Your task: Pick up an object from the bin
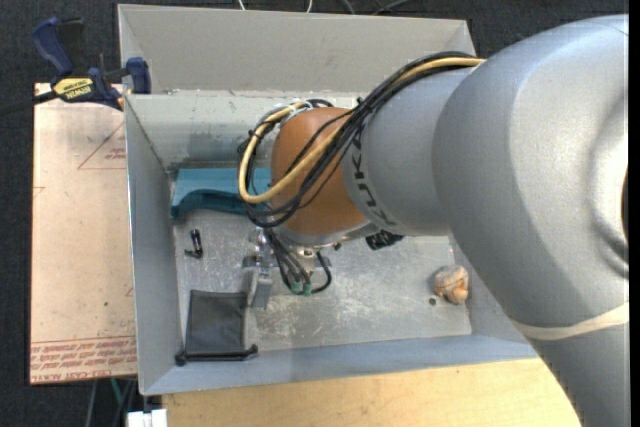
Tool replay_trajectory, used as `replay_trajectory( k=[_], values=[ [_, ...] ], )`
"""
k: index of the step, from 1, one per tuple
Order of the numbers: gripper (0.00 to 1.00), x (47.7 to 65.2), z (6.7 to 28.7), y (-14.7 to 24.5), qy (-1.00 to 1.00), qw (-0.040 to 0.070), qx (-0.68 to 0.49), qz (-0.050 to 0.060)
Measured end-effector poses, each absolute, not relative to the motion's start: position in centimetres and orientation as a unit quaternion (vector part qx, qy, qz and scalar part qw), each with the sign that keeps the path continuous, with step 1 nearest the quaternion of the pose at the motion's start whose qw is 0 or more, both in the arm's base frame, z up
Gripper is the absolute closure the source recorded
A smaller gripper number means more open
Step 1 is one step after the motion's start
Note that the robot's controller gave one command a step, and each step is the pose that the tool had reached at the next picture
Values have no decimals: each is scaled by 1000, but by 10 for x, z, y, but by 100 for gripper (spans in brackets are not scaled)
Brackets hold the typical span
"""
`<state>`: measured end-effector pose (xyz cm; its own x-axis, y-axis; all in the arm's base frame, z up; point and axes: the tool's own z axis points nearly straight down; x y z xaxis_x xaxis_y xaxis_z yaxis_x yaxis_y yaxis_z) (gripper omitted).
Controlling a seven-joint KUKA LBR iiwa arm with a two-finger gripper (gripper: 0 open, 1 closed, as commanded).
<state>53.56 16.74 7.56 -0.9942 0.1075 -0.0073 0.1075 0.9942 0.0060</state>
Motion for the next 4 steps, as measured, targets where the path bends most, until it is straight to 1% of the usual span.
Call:
replay_trajectory(
  k=[1,2,3,4],
  values=[
    [100,536,82,167,999,4,54,3],
    [100,533,110,167,999,-1,54,1],
    [100,535,149,167,999,2,53,2],
    [100,536,177,168,999,4,52,3]
  ],
)
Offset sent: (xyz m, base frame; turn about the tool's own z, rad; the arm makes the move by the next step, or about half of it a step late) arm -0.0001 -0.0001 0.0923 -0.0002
